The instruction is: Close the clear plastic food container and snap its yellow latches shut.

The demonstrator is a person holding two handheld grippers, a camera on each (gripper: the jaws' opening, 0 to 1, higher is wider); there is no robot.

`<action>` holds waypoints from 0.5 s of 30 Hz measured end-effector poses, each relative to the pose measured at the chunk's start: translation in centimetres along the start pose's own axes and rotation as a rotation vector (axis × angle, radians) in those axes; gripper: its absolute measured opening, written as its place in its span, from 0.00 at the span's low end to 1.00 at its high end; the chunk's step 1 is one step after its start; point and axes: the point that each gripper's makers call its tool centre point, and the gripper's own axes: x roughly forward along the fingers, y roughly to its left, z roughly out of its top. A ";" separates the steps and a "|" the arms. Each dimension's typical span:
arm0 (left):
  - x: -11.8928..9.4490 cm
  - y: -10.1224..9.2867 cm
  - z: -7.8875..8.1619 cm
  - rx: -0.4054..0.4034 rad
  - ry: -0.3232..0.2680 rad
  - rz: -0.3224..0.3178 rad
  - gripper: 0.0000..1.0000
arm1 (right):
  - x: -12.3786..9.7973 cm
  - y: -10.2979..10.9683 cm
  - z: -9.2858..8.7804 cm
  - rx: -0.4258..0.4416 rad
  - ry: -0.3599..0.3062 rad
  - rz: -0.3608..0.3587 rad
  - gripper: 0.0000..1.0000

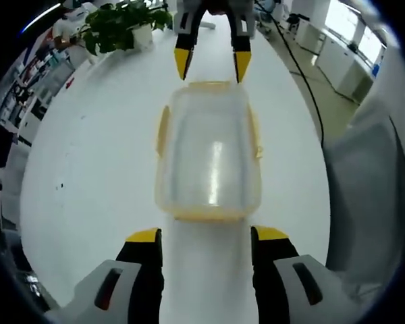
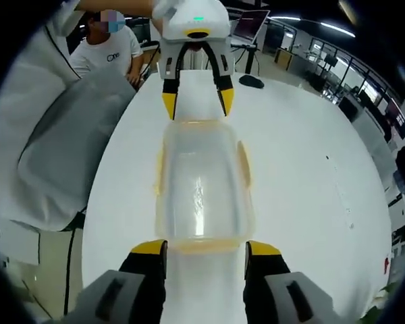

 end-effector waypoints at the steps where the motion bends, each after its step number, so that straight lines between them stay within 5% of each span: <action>1: -0.1 0.0 0.1 -0.016 -0.009 0.000 0.50 | -0.1 0.0 0.1 0.007 -0.003 -0.004 0.43; 11: -0.4 -0.5 1.5 -0.219 -0.118 -0.018 0.50 | 0.1 0.4 0.5 0.110 -0.011 -0.042 0.40; 15: -0.3 -0.1 0.7 -0.217 -0.082 0.011 0.45 | 0.0 0.4 1.8 0.234 -0.069 -0.042 0.35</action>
